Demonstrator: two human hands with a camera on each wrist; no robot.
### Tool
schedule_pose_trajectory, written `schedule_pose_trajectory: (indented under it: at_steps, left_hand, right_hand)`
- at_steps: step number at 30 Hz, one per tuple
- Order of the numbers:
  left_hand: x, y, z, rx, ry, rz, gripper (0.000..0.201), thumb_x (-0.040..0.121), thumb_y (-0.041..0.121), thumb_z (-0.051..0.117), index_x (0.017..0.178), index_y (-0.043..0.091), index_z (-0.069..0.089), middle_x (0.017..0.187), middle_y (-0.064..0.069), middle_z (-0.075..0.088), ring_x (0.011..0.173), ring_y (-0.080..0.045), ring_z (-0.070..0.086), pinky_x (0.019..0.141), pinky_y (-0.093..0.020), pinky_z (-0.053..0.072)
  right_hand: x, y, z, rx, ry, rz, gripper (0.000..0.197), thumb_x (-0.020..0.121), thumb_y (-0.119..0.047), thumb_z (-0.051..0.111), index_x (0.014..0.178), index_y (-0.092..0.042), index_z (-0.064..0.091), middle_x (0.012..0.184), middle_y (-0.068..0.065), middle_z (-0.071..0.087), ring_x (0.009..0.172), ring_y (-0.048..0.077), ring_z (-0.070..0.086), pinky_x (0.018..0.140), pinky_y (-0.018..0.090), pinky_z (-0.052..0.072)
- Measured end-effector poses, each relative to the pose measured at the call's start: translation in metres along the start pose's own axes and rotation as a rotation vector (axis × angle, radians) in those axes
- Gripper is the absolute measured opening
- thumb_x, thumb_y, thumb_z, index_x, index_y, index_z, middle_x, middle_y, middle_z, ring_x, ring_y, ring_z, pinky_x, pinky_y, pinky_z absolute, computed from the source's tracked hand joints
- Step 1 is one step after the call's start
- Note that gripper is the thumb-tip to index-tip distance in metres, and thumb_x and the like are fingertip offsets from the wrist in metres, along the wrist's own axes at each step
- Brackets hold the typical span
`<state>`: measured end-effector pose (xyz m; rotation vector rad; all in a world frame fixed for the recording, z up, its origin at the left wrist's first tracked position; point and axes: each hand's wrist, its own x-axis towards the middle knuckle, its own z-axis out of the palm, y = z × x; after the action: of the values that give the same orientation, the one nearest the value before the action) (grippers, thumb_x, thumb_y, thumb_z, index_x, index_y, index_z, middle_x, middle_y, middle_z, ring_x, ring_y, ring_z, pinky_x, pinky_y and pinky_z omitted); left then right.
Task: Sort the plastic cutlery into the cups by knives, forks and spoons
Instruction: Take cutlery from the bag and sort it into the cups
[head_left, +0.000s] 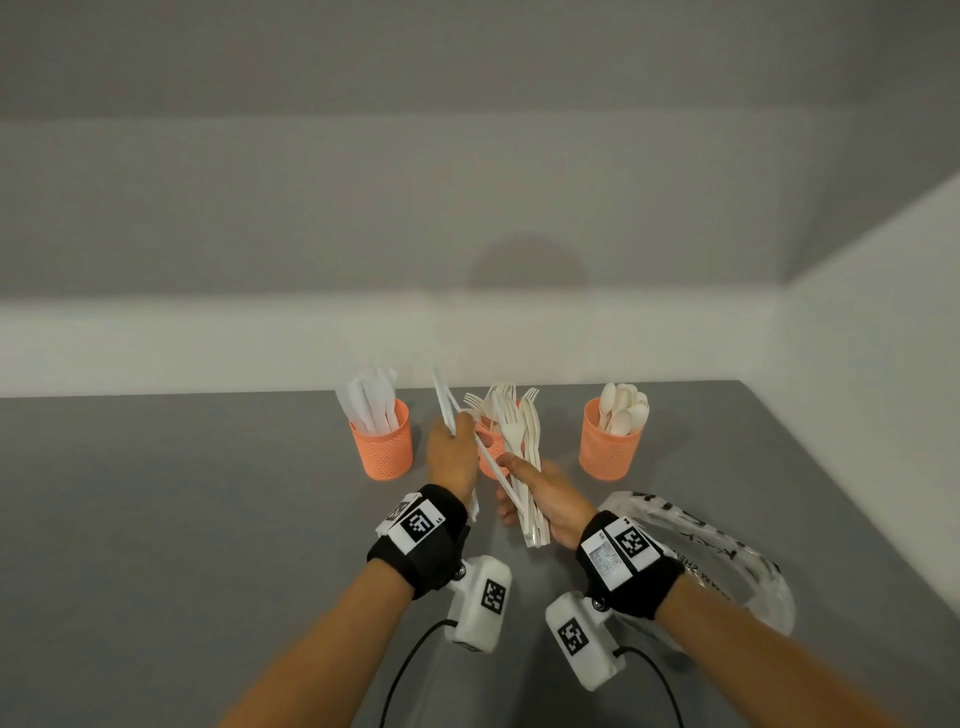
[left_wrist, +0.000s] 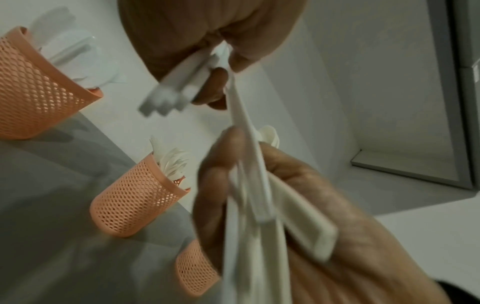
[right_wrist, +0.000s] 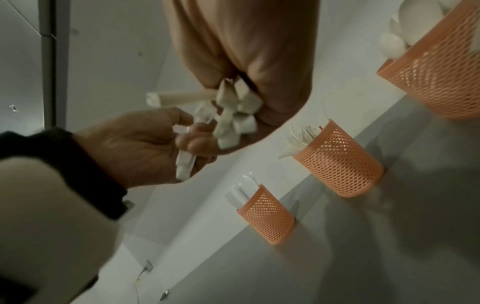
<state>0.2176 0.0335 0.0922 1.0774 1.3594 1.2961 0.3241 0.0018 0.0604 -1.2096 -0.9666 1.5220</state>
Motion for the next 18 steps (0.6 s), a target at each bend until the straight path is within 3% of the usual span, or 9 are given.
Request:
schedule_pose_trajectory:
  at_steps: [3, 6, 8, 11, 15, 18]
  left_hand:
    - [0.011, 0.002, -0.005, -0.05, 0.129, 0.005, 0.029, 0.098, 0.019, 0.031, 0.107, 0.0, 0.052, 0.064, -0.002, 0.049, 0.053, -0.013, 0.047, 0.049, -0.025, 0.038]
    - [0.016, 0.003, -0.014, -0.068, 0.13, 0.029, 0.026, 0.1, 0.027, 0.035, 0.092, 0.008, 0.051, 0.055, -0.001, 0.041, 0.037, -0.004, 0.043, 0.045, -0.019, 0.041]
    - [0.014, 0.0, -0.017, -0.05, 0.066, 0.034, 0.024, 0.097, 0.025, 0.047, 0.076, 0.014, 0.048, 0.044, 0.005, 0.038, 0.028, -0.003, 0.036, 0.041, -0.019, 0.04]
    - [0.006, -0.005, -0.015, -0.083, -0.08, -0.042, 0.026, 0.089, 0.017, 0.059, 0.065, 0.016, 0.05, 0.032, 0.01, 0.03, 0.026, -0.003, 0.026, 0.032, -0.013, 0.025]
    - [-0.003, -0.006, -0.009, -0.08, -0.235, -0.058, 0.028, 0.085, 0.025, 0.065, 0.062, 0.014, 0.052, 0.045, 0.007, 0.044, 0.03, -0.005, 0.029, 0.032, -0.014, 0.023]
    - [-0.006, -0.004, -0.008, -0.025, -0.267, -0.069, 0.023, 0.086, 0.019, 0.061, 0.066, 0.01, 0.054, 0.045, 0.004, 0.044, 0.03, -0.005, 0.03, 0.033, -0.015, 0.024]
  right_hand:
    - [-0.002, 0.001, -0.002, 0.028, 0.008, 0.031, 0.019, 0.096, -0.023, 0.048, 0.097, -0.004, 0.052, 0.05, 0.004, 0.059, 0.041, 0.016, 0.06, 0.042, 0.025, 0.053]
    - [-0.003, 0.001, -0.008, 0.06, -0.023, 0.086, 0.021, 0.097, -0.032, 0.045, 0.09, -0.013, 0.051, 0.045, -0.004, 0.043, 0.032, 0.008, 0.042, 0.036, 0.019, 0.04]
    - [-0.002, -0.002, -0.013, 0.191, -0.098, 0.128, 0.023, 0.096, -0.037, 0.042, 0.087, -0.017, 0.049, 0.042, -0.008, 0.034, 0.03, 0.004, 0.031, 0.031, 0.016, 0.029]
    - [-0.003, -0.008, -0.013, 0.339, -0.231, 0.178, 0.023, 0.088, -0.041, 0.046, 0.081, -0.019, 0.047, 0.037, -0.008, 0.031, 0.026, 0.002, 0.028, 0.027, 0.014, 0.024]
    - [-0.004, -0.011, -0.007, 0.367, -0.332, 0.205, 0.012, 0.082, -0.033, 0.052, 0.081, -0.02, 0.05, 0.035, -0.008, 0.033, 0.025, 0.003, 0.03, 0.027, 0.013, 0.025]
    - [-0.004, -0.01, -0.004, 0.305, -0.313, 0.224, 0.013, 0.088, -0.029, 0.05, 0.079, -0.02, 0.05, 0.037, -0.007, 0.038, 0.025, 0.003, 0.031, 0.028, 0.012, 0.025]
